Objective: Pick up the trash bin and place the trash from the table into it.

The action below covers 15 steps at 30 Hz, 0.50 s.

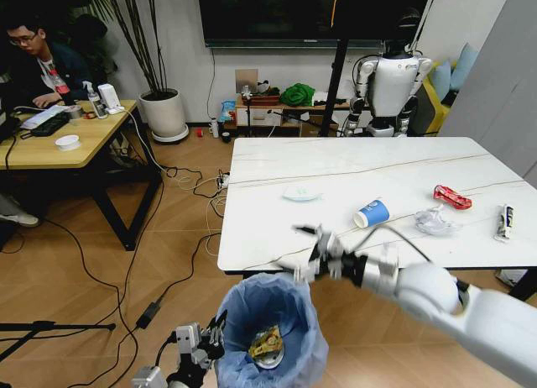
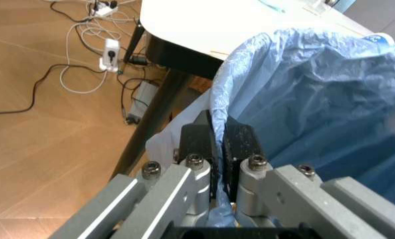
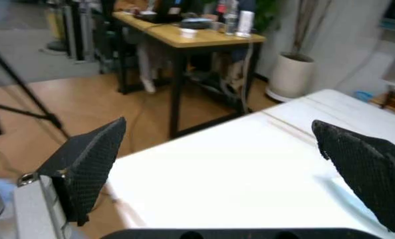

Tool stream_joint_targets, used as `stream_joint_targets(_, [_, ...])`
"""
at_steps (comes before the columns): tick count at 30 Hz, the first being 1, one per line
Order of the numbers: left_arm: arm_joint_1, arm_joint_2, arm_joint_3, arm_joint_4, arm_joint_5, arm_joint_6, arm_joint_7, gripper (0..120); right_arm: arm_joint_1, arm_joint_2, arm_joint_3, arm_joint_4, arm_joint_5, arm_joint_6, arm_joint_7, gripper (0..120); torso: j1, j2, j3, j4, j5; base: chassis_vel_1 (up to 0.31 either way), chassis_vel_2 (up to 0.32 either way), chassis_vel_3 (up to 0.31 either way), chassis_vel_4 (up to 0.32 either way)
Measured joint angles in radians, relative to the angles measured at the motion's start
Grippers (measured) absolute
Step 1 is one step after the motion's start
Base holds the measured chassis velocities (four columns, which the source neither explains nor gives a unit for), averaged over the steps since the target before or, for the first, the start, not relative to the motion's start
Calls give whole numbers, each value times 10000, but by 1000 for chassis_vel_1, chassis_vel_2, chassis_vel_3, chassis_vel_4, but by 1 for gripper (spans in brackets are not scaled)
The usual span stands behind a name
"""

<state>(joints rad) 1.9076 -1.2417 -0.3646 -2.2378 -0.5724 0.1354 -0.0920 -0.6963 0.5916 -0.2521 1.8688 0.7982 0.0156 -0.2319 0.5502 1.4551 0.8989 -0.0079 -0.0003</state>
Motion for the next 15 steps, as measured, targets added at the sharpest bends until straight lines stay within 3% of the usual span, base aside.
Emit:
stream_joint_targets(5, [96, -78, -69, -34, 68, -3, 25, 0, 760, 733, -274, -1220, -60, -174, 43, 100, 0, -1, 1, 1, 2, 0, 0, 0, 0])
stream_joint_targets(9, [161, -157, -175, -54, 88, -1, 37, 0, 2143, 2035, -1139, -3339, -87, -696, -11, 100, 0, -1, 1, 1, 0, 0, 0, 0, 0])
stream_joint_targets(15, [232, -1, -237, -97, 70, 16, 37, 0, 3048, 2767, -1655, -4527, -111, -1247, -50, 100, 1, -1, 2, 6, -1, 0, 0, 0, 0])
